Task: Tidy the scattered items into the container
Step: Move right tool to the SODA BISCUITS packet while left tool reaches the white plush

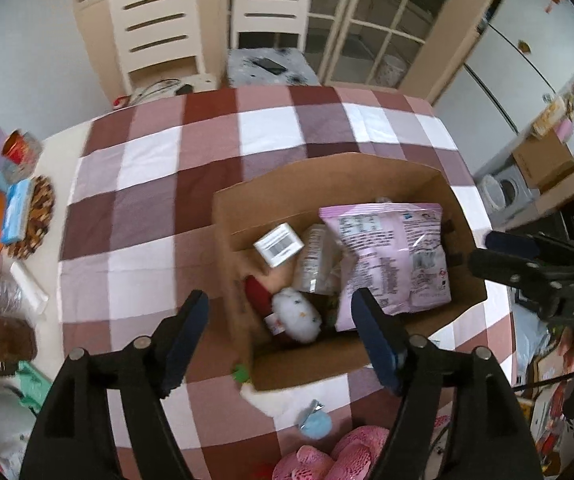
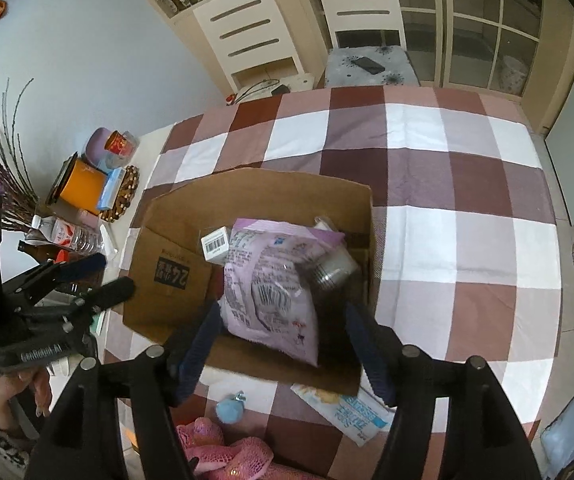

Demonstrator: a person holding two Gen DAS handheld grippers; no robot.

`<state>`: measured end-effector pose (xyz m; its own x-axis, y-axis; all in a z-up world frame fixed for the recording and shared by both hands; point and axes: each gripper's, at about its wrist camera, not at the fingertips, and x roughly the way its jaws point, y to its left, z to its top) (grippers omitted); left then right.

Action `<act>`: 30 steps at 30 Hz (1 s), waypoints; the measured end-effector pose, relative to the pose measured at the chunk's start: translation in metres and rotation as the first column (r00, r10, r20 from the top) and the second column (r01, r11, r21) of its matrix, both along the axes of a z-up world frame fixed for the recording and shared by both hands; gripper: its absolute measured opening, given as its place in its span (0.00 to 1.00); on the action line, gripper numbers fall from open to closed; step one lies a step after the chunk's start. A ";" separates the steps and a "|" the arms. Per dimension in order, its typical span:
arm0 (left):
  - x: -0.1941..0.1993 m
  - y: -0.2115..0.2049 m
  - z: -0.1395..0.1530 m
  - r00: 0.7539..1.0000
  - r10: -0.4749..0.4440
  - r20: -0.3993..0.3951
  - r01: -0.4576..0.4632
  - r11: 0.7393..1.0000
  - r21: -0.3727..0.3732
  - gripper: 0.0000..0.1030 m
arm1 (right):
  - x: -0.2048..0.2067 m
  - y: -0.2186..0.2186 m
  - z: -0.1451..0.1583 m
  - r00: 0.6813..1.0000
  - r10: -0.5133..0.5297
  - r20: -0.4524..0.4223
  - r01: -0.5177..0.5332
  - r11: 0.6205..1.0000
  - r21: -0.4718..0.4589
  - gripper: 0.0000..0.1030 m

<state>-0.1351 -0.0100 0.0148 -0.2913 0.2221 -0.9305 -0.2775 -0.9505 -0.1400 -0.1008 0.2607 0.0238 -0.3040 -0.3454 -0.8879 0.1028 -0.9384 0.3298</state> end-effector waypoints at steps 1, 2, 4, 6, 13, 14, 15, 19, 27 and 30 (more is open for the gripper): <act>0.004 -0.008 0.000 1.000 0.020 0.000 -0.020 1.000 -0.002 0.77 | 0.005 0.002 0.002 1.000 0.000 -0.006 0.000 1.000 0.005 0.70; 0.007 -0.015 -0.002 0.999 0.036 0.002 -0.036 0.999 -0.006 0.77 | 0.010 0.003 0.002 1.000 0.001 -0.011 -0.001 1.000 0.013 0.74; 0.016 -0.030 -0.008 0.998 0.069 0.016 -0.068 0.997 -0.018 0.78 | 0.022 0.006 0.002 1.000 0.011 -0.017 -0.010 1.000 0.023 0.76; 0.026 -0.042 -0.019 0.995 0.096 0.040 -0.095 0.995 -0.029 0.78 | 0.034 0.009 0.000 1.000 0.016 -0.015 -0.016 1.000 0.025 0.76; 0.064 -0.049 -0.075 0.983 0.091 0.158 -0.084 0.995 -0.050 0.78 | 0.075 0.008 -0.026 0.996 0.079 0.047 -0.084 0.989 0.118 0.76; 0.067 -0.047 -0.083 0.981 0.081 0.174 -0.073 0.996 -0.052 0.78 | 0.080 0.006 -0.032 0.993 0.098 0.065 -0.106 0.985 0.136 0.76; 0.071 -0.044 -0.092 0.979 0.072 0.189 -0.063 0.997 -0.054 0.78 | 0.086 0.004 -0.039 0.990 0.116 0.077 -0.127 0.979 0.162 0.76; 0.078 -0.031 -0.124 0.972 0.030 0.232 -0.016 0.998 -0.062 0.78 | 0.102 -0.005 -0.060 0.977 0.193 0.085 -0.210 0.938 0.276 0.76; 0.079 -0.006 -0.171 0.969 -0.061 0.239 0.075 0.996 -0.050 0.78 | 0.117 -0.032 -0.124 0.883 0.453 0.124 -0.468 0.821 0.327 0.81; 0.079 -0.003 -0.184 0.968 -0.061 0.244 0.071 0.997 -0.034 0.78 | 0.116 -0.031 -0.142 0.869 0.484 0.098 -0.488 0.812 0.319 0.83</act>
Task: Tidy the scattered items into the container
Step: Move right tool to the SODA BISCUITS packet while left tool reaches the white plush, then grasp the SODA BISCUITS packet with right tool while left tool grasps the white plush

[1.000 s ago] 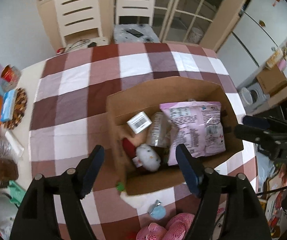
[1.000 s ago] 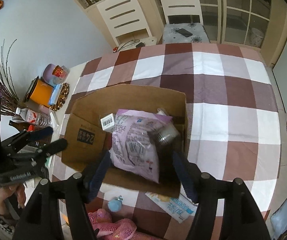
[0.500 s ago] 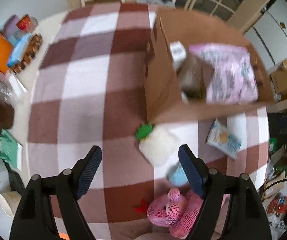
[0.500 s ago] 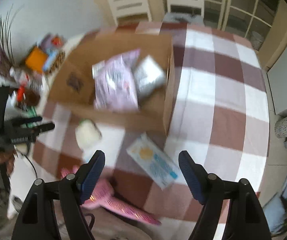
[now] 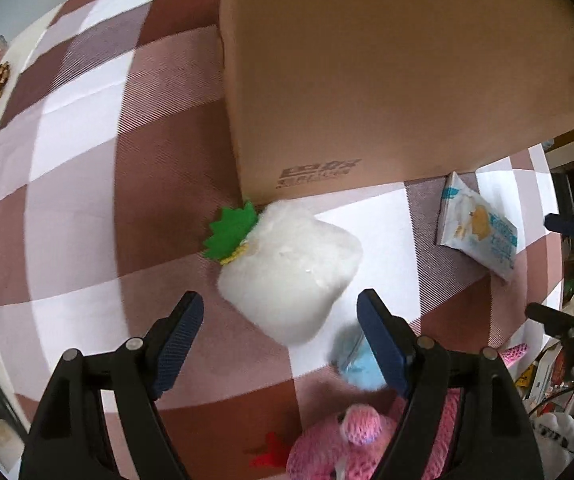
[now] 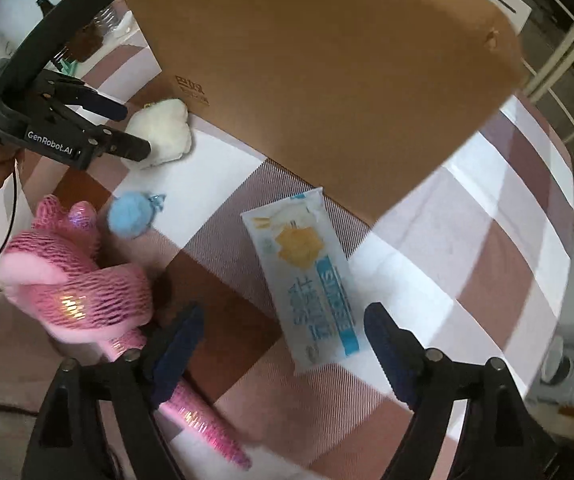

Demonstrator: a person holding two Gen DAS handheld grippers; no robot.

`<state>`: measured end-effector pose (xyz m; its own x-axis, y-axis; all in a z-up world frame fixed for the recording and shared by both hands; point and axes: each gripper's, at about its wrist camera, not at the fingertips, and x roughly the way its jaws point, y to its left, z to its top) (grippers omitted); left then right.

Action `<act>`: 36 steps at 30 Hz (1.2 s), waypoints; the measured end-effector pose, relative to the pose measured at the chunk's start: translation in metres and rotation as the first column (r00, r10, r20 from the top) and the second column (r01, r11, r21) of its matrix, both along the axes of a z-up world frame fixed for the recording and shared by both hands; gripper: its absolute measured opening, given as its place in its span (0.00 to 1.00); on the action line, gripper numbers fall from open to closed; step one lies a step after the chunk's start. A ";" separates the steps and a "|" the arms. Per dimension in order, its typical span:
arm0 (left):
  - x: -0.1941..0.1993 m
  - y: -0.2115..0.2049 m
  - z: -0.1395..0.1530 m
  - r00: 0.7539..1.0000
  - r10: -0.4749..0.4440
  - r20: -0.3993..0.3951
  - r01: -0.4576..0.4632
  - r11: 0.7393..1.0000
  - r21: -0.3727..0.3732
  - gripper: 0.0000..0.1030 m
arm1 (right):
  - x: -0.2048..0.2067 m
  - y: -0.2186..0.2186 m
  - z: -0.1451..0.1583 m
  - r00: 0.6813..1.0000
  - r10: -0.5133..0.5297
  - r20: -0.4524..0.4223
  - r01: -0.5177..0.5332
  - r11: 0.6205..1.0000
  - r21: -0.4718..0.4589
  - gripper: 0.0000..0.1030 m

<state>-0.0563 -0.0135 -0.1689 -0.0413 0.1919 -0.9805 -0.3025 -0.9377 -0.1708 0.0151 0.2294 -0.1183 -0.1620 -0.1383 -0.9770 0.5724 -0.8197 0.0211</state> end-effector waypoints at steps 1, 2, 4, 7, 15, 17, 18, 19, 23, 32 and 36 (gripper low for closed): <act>0.000 -0.001 -0.004 1.000 0.009 0.005 -0.009 1.000 0.010 0.78 | -0.002 0.001 -0.006 1.000 -0.002 0.004 0.002 1.000 0.000 0.83; 0.000 -0.002 -0.008 1.000 0.021 0.010 -0.021 1.000 0.019 0.78 | -0.005 0.003 -0.013 1.000 -0.005 0.013 0.005 1.000 0.007 0.83; -0.001 -0.004 -0.015 0.998 0.050 0.023 -0.051 0.998 0.037 0.78 | -0.009 0.003 -0.030 0.999 -0.002 0.042 0.001 0.999 0.046 0.83; -0.002 -0.005 -0.015 0.997 0.071 0.001 -0.071 0.995 0.067 0.79 | -0.012 0.001 -0.049 0.998 0.023 0.052 -0.029 0.992 0.124 0.83; 0.004 -0.002 -0.014 0.996 0.070 -0.052 -0.067 0.996 0.056 0.76 | -0.024 0.009 -0.067 0.993 -0.103 0.061 0.097 0.991 0.088 0.88; 0.007 -0.001 -0.013 0.996 0.066 -0.060 -0.063 0.997 0.048 0.72 | -0.024 0.008 -0.069 0.993 -0.103 0.058 0.098 0.992 0.085 0.88; 0.008 -0.001 -0.013 0.996 0.065 -0.060 -0.063 0.997 0.050 0.69 | -0.023 0.007 -0.070 0.994 -0.100 0.052 0.096 0.992 0.084 0.87; 0.009 -0.002 -0.012 0.996 0.065 -0.058 -0.062 0.997 0.053 0.65 | -0.021 0.007 -0.071 0.994 -0.098 0.044 0.094 0.992 0.082 0.86; 0.013 -0.004 -0.011 0.996 0.070 -0.053 -0.067 0.996 0.060 0.62 | -0.015 0.004 -0.070 0.994 -0.106 0.012 0.106 0.993 0.056 0.67; 0.025 -0.015 -0.002 0.994 0.100 -0.049 -0.097 0.994 0.057 0.55 | -0.013 0.014 -0.072 0.964 -0.240 0.116 0.251 0.964 -0.083 0.58; 0.032 -0.023 0.008 0.991 0.120 -0.055 -0.116 0.991 0.070 0.48 | -0.007 0.024 -0.068 0.932 -0.309 0.188 0.341 0.924 -0.173 0.56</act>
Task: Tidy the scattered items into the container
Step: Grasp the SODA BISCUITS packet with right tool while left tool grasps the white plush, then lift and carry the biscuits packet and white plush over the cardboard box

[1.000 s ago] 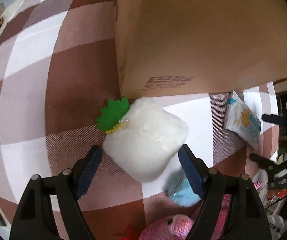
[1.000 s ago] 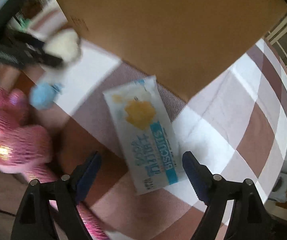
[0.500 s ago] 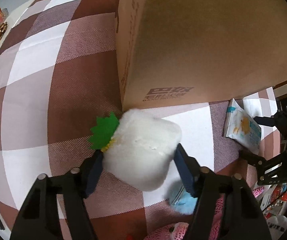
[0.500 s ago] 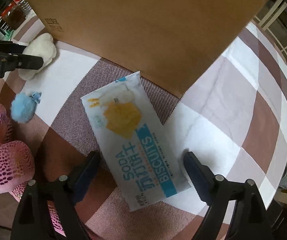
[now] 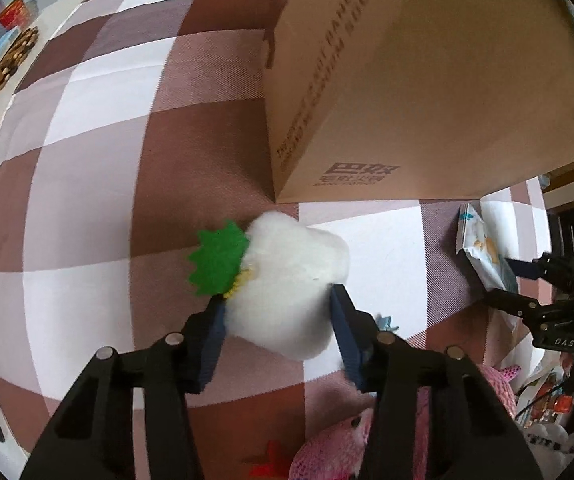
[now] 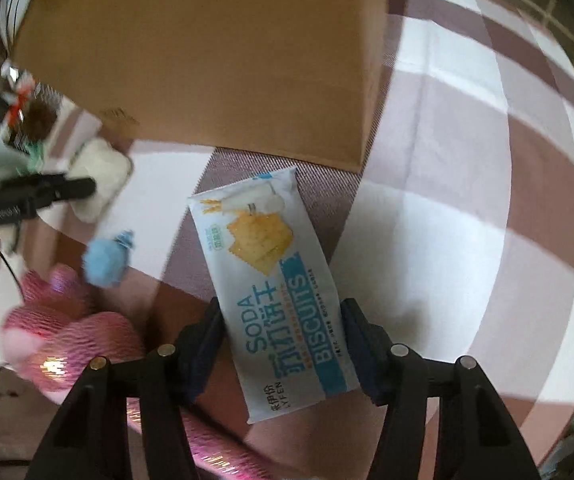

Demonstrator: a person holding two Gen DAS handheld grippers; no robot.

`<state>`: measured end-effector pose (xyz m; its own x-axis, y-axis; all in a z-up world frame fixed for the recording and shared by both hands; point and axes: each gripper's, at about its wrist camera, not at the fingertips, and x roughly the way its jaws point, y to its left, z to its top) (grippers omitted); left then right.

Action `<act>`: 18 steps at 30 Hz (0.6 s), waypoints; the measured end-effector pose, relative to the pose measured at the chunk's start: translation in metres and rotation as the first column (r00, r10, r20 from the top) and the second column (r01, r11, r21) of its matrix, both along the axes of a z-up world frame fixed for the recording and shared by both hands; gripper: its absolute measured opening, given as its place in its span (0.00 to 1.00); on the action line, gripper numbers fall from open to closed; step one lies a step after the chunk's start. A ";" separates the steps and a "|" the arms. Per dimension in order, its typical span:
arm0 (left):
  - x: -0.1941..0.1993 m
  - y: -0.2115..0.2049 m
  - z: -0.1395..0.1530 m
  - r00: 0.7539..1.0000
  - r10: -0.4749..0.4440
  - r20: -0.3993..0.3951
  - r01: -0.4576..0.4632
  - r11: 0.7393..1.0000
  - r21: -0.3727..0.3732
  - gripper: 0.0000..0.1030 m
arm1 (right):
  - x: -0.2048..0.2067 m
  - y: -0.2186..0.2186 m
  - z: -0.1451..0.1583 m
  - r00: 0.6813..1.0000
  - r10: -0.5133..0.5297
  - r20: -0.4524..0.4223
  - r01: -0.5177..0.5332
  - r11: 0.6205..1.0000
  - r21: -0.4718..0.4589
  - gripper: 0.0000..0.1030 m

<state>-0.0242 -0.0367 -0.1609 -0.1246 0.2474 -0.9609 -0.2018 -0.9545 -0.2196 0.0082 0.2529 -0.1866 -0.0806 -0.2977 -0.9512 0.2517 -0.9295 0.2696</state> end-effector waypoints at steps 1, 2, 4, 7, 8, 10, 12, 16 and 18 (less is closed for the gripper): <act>0.001 -0.001 0.001 1.000 0.004 -0.002 -0.004 1.000 0.000 0.48 | 0.000 0.000 0.003 1.000 -0.016 0.010 0.016 1.000 -0.024 0.56; -0.002 -0.005 0.000 1.000 0.009 0.000 -0.009 1.000 0.001 0.47 | 0.003 -0.002 0.006 0.999 -0.030 0.019 0.031 0.999 -0.045 0.55; -0.002 -0.011 -0.002 1.000 0.013 0.005 -0.013 1.000 0.000 0.47 | 0.005 -0.004 0.009 0.998 -0.048 0.034 0.050 0.996 -0.068 0.55; -0.008 -0.010 -0.007 1.000 -0.004 0.015 0.005 1.000 -0.009 0.49 | 0.010 -0.012 0.005 1.000 -0.022 0.018 0.022 0.999 -0.027 0.55; -0.009 -0.007 -0.009 1.000 -0.017 0.022 0.017 1.000 -0.010 0.52 | 0.011 -0.017 0.009 1.000 -0.002 0.011 0.002 1.000 -0.005 0.55; -0.013 0.002 -0.015 0.999 -0.044 0.033 0.045 0.999 -0.028 0.59 | 0.004 -0.006 0.013 0.999 0.033 0.010 -0.033 0.999 0.035 0.55; -0.017 0.008 -0.022 0.997 -0.059 0.040 0.061 0.997 -0.045 0.60 | 0.002 -0.011 0.010 0.999 0.051 0.013 -0.052 0.996 0.066 0.55; -0.021 0.019 -0.022 0.997 -0.074 -0.002 0.074 0.995 -0.068 0.63 | 0.003 -0.029 0.003 0.996 0.088 -0.010 -0.085 0.986 0.142 0.57; -0.021 0.024 -0.022 0.996 -0.089 -0.028 0.086 0.991 -0.101 0.62 | 0.005 -0.039 0.001 0.991 0.130 -0.036 -0.121 0.975 0.189 0.57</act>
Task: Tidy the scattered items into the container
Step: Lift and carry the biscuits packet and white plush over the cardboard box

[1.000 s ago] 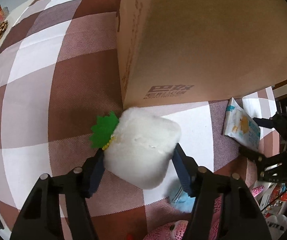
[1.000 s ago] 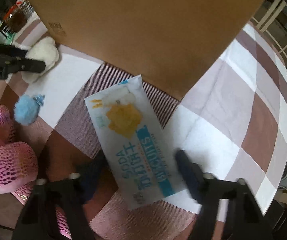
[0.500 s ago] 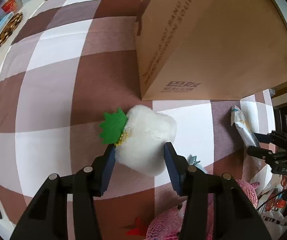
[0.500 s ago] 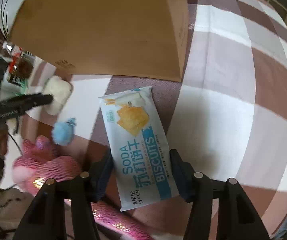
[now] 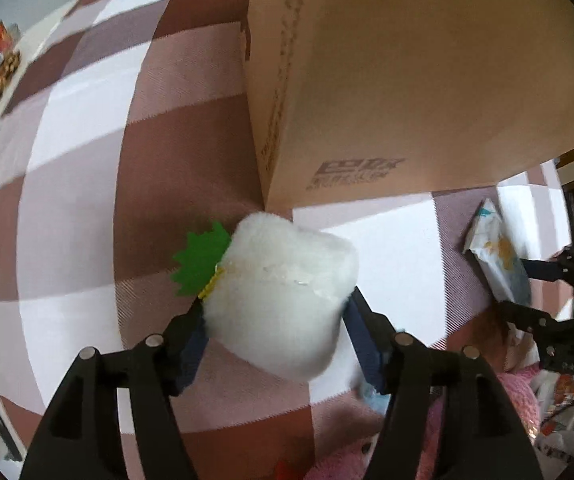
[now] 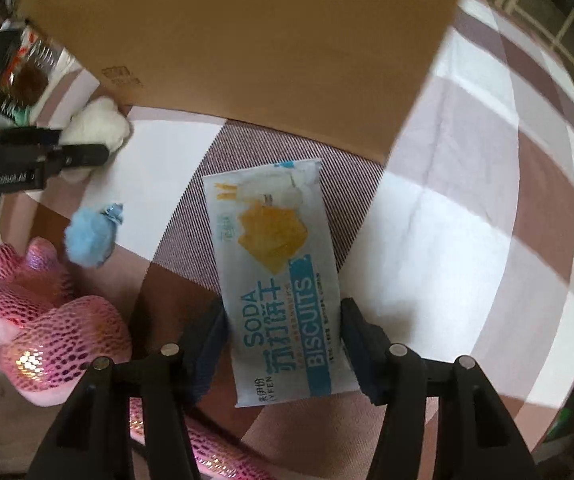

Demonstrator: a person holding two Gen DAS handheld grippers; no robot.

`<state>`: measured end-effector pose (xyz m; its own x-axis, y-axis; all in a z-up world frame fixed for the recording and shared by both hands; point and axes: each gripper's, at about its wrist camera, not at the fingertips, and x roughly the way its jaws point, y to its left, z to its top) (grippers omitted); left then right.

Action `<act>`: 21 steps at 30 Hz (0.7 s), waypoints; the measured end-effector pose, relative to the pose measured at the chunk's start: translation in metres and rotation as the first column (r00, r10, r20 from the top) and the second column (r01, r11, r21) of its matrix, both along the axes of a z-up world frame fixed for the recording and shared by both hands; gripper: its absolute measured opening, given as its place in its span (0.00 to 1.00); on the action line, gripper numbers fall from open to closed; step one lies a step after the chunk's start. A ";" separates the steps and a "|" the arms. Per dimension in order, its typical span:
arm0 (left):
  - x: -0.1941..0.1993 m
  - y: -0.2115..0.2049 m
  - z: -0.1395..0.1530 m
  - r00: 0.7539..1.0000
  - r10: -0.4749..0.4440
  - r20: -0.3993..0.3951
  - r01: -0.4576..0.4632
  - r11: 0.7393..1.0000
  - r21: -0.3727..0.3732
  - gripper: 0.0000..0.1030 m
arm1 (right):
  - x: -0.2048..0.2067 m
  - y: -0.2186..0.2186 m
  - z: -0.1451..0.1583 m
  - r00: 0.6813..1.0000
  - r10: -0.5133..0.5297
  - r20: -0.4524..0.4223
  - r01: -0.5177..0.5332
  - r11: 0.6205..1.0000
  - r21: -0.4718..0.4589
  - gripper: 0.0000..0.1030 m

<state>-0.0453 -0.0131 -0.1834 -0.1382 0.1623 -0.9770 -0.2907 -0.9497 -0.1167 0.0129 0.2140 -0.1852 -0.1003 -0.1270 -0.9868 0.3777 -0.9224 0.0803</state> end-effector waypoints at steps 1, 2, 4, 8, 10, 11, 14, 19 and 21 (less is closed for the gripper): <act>0.001 0.001 0.000 1.000 -0.005 -0.010 0.005 1.000 -0.010 0.60 | 0.002 -0.005 -0.001 1.000 0.024 -0.013 -0.024 0.999 0.027 0.57; 0.002 0.002 0.000 1.000 -0.006 -0.014 0.006 1.000 -0.011 0.58 | 0.005 -0.013 -0.003 0.998 0.062 -0.031 -0.060 0.996 0.072 0.55; 0.005 -0.002 0.001 1.000 0.011 -0.015 -0.011 1.000 0.007 0.54 | 0.009 -0.022 -0.004 0.994 0.100 -0.053 -0.094 0.990 0.107 0.50; 0.010 -0.013 0.008 0.999 0.040 -0.023 -0.040 0.999 0.021 0.52 | 0.008 -0.017 -0.004 1.000 0.017 -0.007 -0.017 1.000 0.019 0.50; 0.013 -0.019 0.015 0.998 0.054 -0.033 -0.053 0.998 0.028 0.52 | 0.006 -0.005 -0.003 0.997 -0.064 0.037 0.066 0.995 -0.071 0.50; 0.014 -0.022 0.019 0.998 0.061 -0.035 -0.059 0.998 0.035 0.52 | 0.005 0.000 -0.001 0.994 -0.094 0.056 0.100 0.989 -0.113 0.50; 0.018 -0.032 0.033 0.995 0.088 -0.048 -0.085 0.994 0.066 0.52 | 0.005 0.013 0.008 0.982 -0.164 0.097 0.182 0.958 -0.221 0.50; 0.030 -0.084 0.072 0.991 0.107 -0.083 -0.099 0.990 0.101 0.52 | 0.006 0.026 0.031 0.967 -0.226 0.119 0.253 0.914 -0.316 0.50; 0.028 -0.073 0.079 0.990 0.105 -0.096 -0.095 0.990 0.102 0.52 | 0.008 0.025 0.044 0.968 -0.230 0.098 0.250 0.911 -0.329 0.50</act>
